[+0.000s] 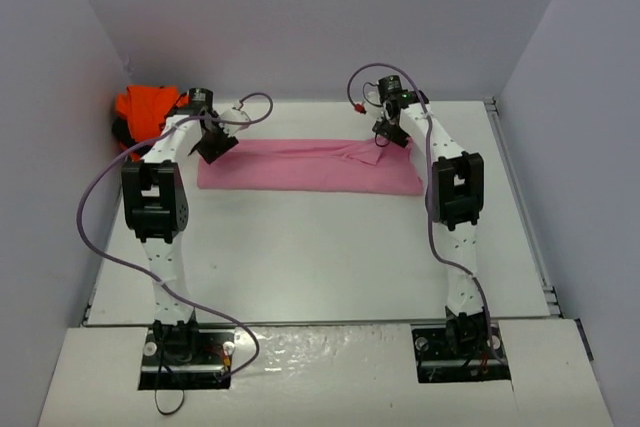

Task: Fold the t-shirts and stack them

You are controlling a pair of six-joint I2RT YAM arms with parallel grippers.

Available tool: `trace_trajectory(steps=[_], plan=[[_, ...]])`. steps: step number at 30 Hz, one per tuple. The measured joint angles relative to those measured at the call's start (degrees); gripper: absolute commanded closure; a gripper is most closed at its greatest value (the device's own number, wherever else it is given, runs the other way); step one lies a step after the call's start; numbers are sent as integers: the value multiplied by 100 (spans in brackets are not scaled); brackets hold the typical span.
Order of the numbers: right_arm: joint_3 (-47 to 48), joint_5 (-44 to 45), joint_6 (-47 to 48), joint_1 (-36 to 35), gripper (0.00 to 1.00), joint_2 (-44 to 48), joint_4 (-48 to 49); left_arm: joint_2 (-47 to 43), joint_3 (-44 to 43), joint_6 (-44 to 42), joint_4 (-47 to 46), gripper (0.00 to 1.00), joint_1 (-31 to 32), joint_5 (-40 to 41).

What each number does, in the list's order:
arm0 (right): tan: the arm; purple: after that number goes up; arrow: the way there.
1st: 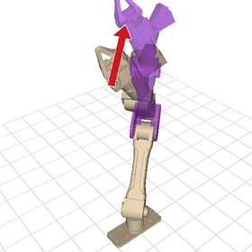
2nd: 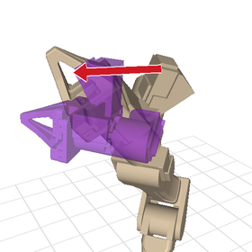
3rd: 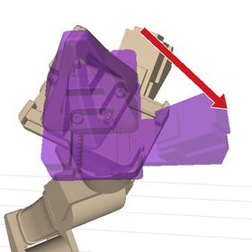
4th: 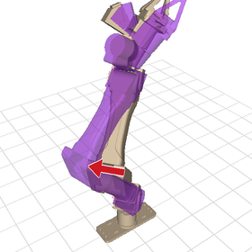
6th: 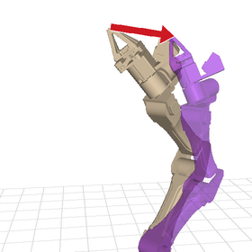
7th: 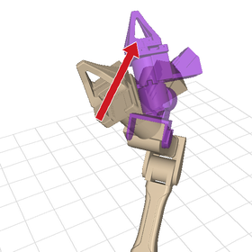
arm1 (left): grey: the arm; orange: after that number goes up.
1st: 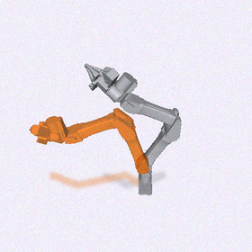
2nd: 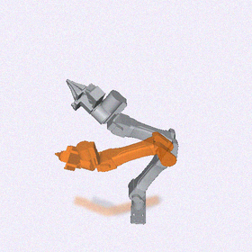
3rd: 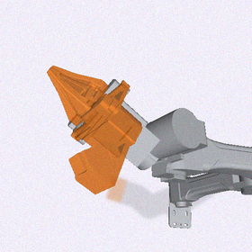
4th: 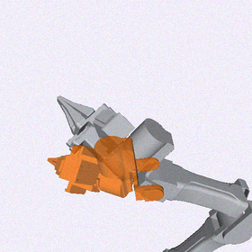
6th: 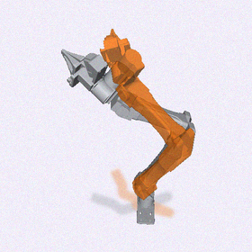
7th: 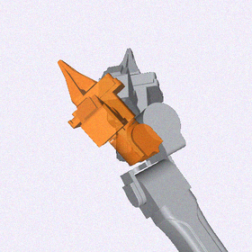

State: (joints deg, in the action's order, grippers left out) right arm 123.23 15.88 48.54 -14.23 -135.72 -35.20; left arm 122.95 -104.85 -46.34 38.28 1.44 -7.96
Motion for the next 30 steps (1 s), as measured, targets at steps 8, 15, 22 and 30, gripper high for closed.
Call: trace_trajectory(steps=[8, 15, 22, 30], plan=[[235, 210, -110, 81, 20, -572, 432, 320, -54, 492, -453, 3, -73, 403], [51, 629, -381, 82, 80, -378, 1330, 187, -91, 1087, -761, 3, -78, 487], [-1078, 683, -748, 39, 100, 1282, 1759, -638, -88, 1390, -740, 74, -78, 134], [-1983, 288, -1210, -393, 100, 2528, 1709, -1034, -174, 1414, -529, 100, -23, -481]])
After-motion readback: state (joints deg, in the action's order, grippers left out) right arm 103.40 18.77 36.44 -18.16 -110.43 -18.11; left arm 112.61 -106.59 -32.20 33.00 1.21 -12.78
